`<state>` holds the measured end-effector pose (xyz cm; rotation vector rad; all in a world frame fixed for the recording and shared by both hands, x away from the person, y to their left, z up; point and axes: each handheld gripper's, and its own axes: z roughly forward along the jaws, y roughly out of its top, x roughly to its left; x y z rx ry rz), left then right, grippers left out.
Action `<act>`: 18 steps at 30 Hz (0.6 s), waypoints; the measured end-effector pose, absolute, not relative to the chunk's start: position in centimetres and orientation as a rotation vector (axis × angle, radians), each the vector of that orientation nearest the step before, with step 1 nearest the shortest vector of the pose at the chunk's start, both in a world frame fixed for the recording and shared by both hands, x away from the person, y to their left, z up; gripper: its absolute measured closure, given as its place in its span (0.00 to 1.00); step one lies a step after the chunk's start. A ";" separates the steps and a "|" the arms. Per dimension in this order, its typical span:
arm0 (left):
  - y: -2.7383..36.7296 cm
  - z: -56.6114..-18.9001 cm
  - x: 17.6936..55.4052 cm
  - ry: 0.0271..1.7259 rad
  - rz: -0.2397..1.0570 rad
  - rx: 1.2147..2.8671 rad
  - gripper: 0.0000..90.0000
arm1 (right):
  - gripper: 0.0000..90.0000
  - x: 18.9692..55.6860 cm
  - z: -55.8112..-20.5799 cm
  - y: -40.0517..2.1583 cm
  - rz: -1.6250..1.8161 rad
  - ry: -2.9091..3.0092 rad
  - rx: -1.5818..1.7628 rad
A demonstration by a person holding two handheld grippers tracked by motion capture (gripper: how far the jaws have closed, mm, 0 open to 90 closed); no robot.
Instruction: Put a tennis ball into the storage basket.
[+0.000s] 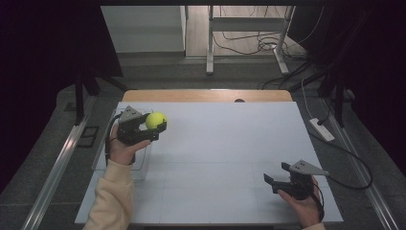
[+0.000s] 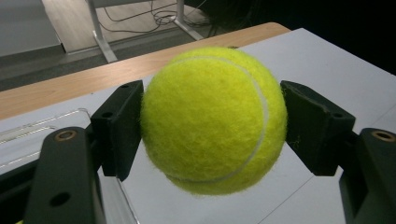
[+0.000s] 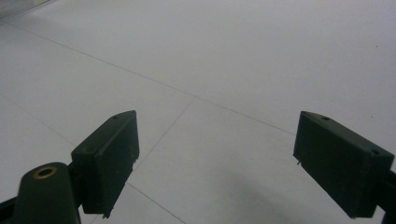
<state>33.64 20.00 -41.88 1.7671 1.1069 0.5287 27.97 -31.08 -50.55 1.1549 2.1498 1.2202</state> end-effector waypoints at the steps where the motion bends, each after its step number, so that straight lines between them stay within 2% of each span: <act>1: 20.0 -41.9 33.6 1.107 0.529 1.767 0.30 | 0.16 28.0 -50.5 -31.1 1.220 2.150 1.155; 18: 21.8 -42.1 33.8 1.174 0.577 1.756 0.30 | 0.16 27.9 -50.5 -31.0 1.217 2.151 1.154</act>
